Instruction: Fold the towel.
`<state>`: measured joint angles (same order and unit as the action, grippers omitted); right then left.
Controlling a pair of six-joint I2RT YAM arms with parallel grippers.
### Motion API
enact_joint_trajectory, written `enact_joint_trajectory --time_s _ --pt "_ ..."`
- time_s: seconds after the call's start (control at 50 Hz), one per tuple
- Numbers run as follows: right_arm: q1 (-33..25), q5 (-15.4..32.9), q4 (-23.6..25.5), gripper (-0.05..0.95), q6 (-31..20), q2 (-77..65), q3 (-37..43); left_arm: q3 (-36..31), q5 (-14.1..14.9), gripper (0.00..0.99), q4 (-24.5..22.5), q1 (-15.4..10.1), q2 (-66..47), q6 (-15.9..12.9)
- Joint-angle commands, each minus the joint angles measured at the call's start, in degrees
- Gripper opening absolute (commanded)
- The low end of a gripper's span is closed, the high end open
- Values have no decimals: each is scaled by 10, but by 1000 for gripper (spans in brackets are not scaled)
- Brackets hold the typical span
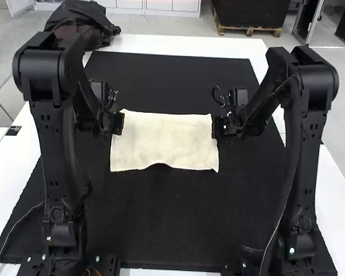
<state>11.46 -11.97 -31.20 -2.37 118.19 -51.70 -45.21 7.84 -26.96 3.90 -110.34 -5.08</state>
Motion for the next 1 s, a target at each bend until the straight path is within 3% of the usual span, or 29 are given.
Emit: enact_joint_trajectory --time_s 0.0,0.4,0.98 --pt "-18 -8 -3 -25 5 -43 7 -8 5 21 9 13 28 5" --pt "-36 -22 -1 -25 6 -99 39 6 27 21 60 13 80 10" --pt "-36 -61 83 -25 -5 -183 82 53 42 20 111 13 166 7"
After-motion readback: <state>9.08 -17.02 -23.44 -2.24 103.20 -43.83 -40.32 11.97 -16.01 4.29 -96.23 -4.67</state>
